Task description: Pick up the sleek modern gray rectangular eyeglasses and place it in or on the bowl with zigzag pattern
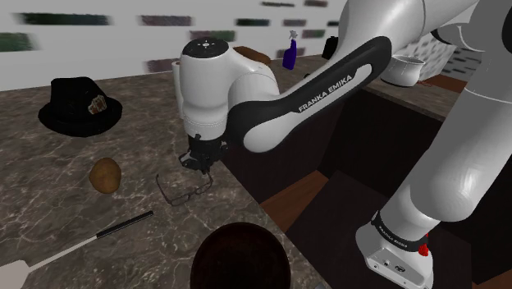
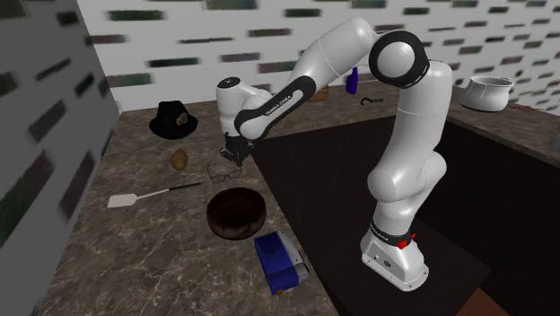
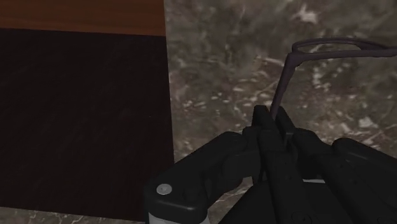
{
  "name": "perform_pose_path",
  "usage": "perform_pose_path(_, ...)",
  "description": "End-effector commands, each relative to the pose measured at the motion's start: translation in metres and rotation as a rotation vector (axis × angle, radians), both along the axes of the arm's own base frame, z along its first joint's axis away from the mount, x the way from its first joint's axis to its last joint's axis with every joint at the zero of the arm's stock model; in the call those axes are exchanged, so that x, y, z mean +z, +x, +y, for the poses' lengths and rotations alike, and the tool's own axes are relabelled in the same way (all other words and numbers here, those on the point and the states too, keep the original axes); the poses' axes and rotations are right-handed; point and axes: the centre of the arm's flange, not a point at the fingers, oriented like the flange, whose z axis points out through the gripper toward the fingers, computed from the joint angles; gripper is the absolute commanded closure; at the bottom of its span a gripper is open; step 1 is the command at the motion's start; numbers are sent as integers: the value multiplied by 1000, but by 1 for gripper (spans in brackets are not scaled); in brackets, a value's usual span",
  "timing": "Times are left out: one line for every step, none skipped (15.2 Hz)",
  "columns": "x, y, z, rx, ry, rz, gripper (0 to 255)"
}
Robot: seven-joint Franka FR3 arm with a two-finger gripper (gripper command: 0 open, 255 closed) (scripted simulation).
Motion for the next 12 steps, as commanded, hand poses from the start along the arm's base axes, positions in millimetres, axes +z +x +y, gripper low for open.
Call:
perform_pose_path(9,-1,0,0,0,0,255)
perform_pose_path(14,-1,0,0,0,0,255)
perform_pose_path(20,-1,0,0,0,0,255)
perform_pose_path(25,-1,0,0,0,0,255)
perform_pose_path(30,-1,0,0,0,0,255)
perform_pose_path(36,-1,0,0,0,0,255)
perform_pose_path(41,-1,0,0,0,0,255)
perform_pose_path(46,-1,0,0,0,0,255)
perform_pose_path(51,-1,0,0,0,0,255)
perform_pose_path(57,-1,0,0,0,0,255)
perform_pose_path(62,-1,0,0,0,0,255)
perform_pose_path(67,-1,0,0,0,0,255)
